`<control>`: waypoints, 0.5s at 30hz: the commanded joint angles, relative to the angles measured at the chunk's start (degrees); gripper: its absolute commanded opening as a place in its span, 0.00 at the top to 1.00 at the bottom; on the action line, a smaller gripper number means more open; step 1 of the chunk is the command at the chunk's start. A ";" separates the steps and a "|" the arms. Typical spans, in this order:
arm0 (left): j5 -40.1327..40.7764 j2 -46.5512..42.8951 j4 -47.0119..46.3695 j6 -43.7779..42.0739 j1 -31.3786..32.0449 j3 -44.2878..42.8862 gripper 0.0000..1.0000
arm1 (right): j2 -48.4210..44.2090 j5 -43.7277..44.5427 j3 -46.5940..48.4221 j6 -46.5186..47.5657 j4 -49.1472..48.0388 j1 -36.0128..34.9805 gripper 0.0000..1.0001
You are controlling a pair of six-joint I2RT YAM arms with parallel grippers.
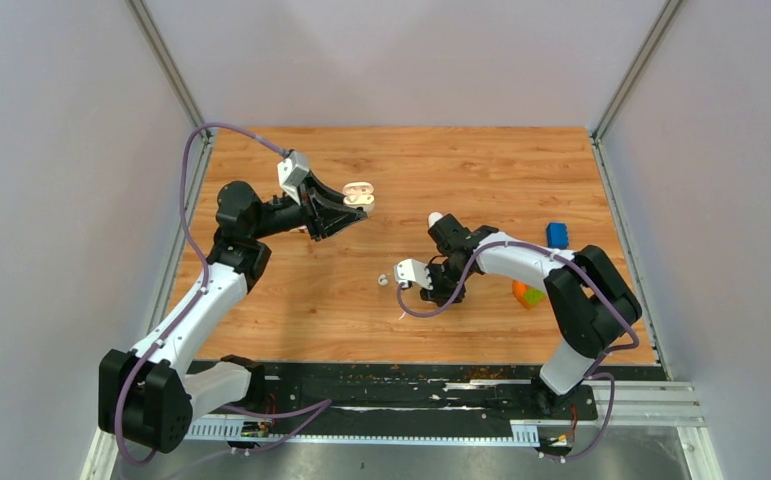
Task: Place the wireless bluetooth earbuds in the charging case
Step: Pick up the earbud from the center of the board.
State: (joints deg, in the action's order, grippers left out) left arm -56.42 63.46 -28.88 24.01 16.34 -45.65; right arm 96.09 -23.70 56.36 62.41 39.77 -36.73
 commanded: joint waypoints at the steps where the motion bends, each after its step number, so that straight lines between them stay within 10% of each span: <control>1: 0.32 -0.86 -1.05 -0.88 -0.34 0.35 1.00 | 1.15 -1.52 0.20 -0.24 -1.80 -0.75 0.75; 15: 0.15 0.30 7.75 -13.31 -0.34 4.24 1.00 | -9.89 4.50 9.56 3.86 14.26 -1.10 0.96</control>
State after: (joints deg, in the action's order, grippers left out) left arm -56.42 63.48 -24.49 17.76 16.34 -42.81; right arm 92.99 -20.69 59.90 63.75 46.70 -37.26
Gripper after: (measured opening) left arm 0.359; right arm 0.181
